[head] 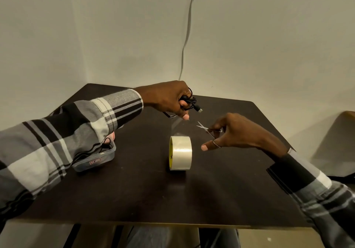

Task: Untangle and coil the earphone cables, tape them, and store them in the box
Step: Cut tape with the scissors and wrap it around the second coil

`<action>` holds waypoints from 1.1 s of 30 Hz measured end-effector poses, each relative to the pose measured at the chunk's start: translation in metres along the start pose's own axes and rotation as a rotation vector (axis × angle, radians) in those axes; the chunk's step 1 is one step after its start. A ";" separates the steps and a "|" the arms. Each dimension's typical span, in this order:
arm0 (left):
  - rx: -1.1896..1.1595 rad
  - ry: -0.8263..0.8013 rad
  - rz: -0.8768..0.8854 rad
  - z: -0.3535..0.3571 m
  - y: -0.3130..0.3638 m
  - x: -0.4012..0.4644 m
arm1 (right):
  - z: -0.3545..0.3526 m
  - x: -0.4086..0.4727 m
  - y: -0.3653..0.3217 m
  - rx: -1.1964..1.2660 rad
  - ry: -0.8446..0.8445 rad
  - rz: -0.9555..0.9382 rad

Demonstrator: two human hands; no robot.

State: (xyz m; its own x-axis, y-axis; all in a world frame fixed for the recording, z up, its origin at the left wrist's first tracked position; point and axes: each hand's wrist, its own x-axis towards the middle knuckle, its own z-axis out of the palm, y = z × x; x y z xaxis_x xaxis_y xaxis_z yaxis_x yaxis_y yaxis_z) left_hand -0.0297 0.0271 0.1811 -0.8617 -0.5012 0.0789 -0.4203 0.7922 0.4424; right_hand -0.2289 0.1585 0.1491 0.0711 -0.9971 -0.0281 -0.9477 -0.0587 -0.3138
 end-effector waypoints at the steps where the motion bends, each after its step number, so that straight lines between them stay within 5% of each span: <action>1: 0.002 0.004 -0.002 0.000 0.000 0.000 | -0.002 0.003 -0.003 -0.014 -0.022 -0.014; 22: -0.080 -0.020 0.021 -0.002 0.000 -0.003 | -0.026 0.037 -0.024 -0.135 -0.211 -0.197; 33: -0.102 0.213 -0.024 0.003 -0.007 -0.014 | -0.024 0.029 -0.020 -0.041 -0.124 -0.211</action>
State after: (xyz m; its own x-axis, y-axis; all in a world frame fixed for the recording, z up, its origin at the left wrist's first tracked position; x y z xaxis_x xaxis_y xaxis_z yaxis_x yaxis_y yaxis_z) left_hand -0.0155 0.0299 0.1741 -0.7681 -0.5898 0.2491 -0.3995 0.7455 0.5335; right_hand -0.2148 0.1295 0.1773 0.3041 -0.9490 -0.0835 -0.9195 -0.2695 -0.2862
